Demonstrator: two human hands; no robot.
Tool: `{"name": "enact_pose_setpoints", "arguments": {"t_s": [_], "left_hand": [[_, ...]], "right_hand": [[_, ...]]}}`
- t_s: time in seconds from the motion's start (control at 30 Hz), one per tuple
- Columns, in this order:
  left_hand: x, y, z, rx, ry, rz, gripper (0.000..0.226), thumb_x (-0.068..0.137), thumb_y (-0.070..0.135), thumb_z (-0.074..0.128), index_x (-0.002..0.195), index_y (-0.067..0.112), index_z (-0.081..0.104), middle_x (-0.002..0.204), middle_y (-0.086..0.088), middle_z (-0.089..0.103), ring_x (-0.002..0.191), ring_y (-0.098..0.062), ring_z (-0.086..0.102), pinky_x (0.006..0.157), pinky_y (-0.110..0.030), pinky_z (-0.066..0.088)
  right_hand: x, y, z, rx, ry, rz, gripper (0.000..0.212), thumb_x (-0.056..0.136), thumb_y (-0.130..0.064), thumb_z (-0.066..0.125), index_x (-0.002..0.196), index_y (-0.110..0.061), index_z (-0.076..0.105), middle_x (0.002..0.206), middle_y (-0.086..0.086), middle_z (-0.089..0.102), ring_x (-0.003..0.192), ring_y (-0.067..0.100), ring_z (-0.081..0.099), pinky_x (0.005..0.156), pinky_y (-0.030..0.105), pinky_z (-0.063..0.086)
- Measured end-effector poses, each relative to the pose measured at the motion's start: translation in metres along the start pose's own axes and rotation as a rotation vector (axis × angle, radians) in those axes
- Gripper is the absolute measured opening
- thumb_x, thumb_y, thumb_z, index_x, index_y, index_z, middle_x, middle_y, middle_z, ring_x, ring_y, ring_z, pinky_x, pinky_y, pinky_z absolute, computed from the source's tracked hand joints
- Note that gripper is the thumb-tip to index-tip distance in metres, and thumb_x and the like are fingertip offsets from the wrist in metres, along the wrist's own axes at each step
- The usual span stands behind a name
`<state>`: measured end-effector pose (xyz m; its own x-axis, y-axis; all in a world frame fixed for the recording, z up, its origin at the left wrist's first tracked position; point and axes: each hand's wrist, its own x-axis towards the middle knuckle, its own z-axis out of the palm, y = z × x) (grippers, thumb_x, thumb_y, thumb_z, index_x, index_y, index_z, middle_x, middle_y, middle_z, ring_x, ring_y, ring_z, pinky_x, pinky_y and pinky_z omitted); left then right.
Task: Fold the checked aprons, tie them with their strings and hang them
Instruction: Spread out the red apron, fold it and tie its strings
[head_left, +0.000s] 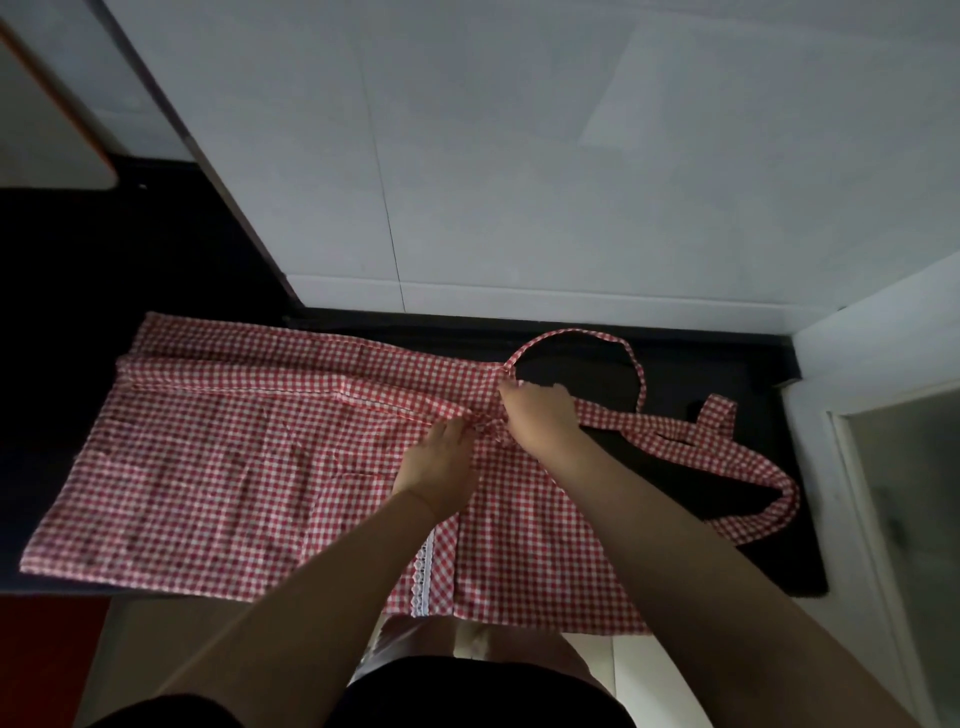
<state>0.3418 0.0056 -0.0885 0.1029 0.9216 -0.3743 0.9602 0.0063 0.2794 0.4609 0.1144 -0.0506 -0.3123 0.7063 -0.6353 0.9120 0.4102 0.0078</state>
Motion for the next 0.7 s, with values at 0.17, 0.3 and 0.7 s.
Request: {"name": "enact_pose_setpoints", "arguments": {"t_s": [0.17, 0.3, 0.7], "left_hand": [[0.010, 0.003, -0.013, -0.071, 0.018, -0.069, 0.038, 0.096, 0.026, 0.048, 0.133, 0.019, 0.049, 0.134, -0.001, 0.047, 0.121, -0.022, 0.047, 0.088, -0.038, 0.052], [0.028, 0.005, -0.027, -0.129, 0.107, -0.067, 0.024, 0.098, 0.033, 0.049, 0.116, 0.026, 0.064, 0.119, 0.002, 0.054, 0.100, -0.019, 0.060, 0.077, -0.037, 0.054], [0.030, -0.001, -0.040, -0.110, 0.184, 0.045, 0.025, 0.099, 0.022, 0.049, 0.106, 0.019, 0.072, 0.108, 0.004, 0.064, 0.094, -0.017, 0.062, 0.073, -0.030, 0.052]], "right_hand": [[-0.009, 0.000, 0.011, 0.336, 0.291, -0.034, 0.015, 0.098, -0.025, 0.057, 0.108, -0.016, 0.063, 0.115, 0.004, 0.057, 0.091, 0.015, 0.058, 0.084, 0.033, 0.051], [-0.014, 0.002, 0.008, 0.411, 0.263, -0.015, 0.018, 0.097, -0.026, 0.058, 0.108, -0.014, 0.066, 0.114, 0.006, 0.054, 0.100, 0.021, 0.057, 0.094, 0.041, 0.049], [-0.017, 0.043, -0.004, 0.405, 0.387, 0.354, 0.013, 0.099, -0.011, 0.046, 0.108, -0.012, 0.056, 0.083, 0.005, 0.063, 0.070, 0.020, 0.059, 0.058, 0.034, 0.048]]}}
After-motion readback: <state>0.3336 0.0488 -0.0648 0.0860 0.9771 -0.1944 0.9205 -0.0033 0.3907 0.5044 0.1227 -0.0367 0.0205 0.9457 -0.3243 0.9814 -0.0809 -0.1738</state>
